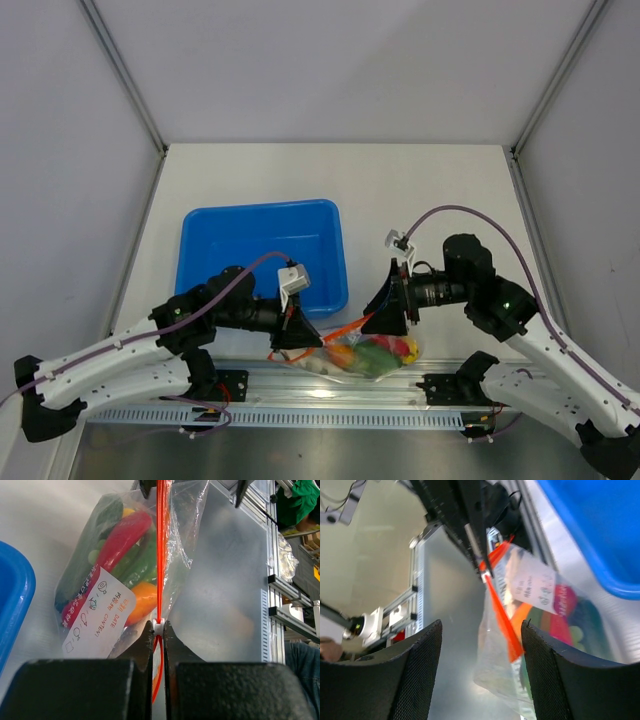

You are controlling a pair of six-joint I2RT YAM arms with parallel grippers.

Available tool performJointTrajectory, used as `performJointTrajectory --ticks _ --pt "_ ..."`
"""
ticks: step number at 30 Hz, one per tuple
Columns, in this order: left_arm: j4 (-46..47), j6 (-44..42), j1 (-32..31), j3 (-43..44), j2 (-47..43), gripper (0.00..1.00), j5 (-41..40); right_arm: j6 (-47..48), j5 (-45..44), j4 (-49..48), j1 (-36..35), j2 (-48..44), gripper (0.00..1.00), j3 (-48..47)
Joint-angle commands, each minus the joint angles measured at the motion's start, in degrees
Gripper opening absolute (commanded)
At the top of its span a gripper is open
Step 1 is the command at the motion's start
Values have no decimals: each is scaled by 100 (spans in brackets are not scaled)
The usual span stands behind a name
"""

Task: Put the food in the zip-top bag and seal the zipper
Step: Zip the zipper food storage bag at the center of the board.

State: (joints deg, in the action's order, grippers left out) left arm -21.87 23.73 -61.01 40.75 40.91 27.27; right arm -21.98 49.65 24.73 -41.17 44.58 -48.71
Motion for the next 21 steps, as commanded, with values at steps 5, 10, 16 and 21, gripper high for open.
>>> performJointTrajectory --ticks 5,10,16,21 --pt "236 -105 -42 398 119 0 103 132 10 -74 -541 288 63 -42" --pt "227 -123 -60 460 155 1 112 246 -332 -48 -1024 665 60 -77" --pt "209 -123 -77 460 190 1 121 422 -842 5 -1253 956 29 -235" --pt "166 -131 -86 486 199 1 95 563 -1413 128 -1315 992 0 -429"
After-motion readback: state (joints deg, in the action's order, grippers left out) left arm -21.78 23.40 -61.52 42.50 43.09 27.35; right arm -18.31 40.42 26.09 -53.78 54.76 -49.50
